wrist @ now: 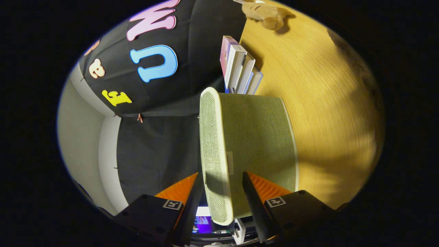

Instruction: Open the storage box then place both shoes into the box .Put the left shoe in first, then the right shoe, with the right side of both shoes facing outward in a uniform manner.

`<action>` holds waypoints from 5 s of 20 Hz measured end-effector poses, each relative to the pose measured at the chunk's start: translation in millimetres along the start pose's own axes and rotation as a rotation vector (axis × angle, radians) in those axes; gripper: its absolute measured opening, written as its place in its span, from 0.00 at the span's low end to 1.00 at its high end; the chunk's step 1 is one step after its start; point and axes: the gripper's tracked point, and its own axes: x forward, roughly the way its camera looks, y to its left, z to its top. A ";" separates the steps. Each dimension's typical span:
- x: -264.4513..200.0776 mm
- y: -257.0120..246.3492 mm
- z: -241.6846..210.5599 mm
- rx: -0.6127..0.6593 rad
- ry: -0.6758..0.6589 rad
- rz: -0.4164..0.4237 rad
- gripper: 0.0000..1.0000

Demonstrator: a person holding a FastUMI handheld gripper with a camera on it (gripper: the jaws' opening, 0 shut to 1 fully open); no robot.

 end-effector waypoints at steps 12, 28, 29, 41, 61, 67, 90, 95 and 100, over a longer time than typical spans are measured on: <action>-4.7 75.3 1.5 -0.144 -0.084 0.040 0.05; 176.8 229.2 -58.3 -0.367 -0.036 0.109 0.04; 188.1 228.9 -62.8 -0.367 -0.029 0.107 0.05; 272.7 203.3 -91.5 -0.399 0.001 0.025 0.11; 107.0 168.0 -16.9 -0.829 -0.221 -0.244 0.90; -20.9 129.9 42.3 -0.989 -0.363 -0.559 0.97; -214.4 -110.7 125.1 -0.913 -0.206 -1.315 0.84; -199.7 -123.4 138.1 -0.860 -0.218 -1.315 0.59; -204.3 -133.3 143.9 -0.791 -0.248 -1.377 0.10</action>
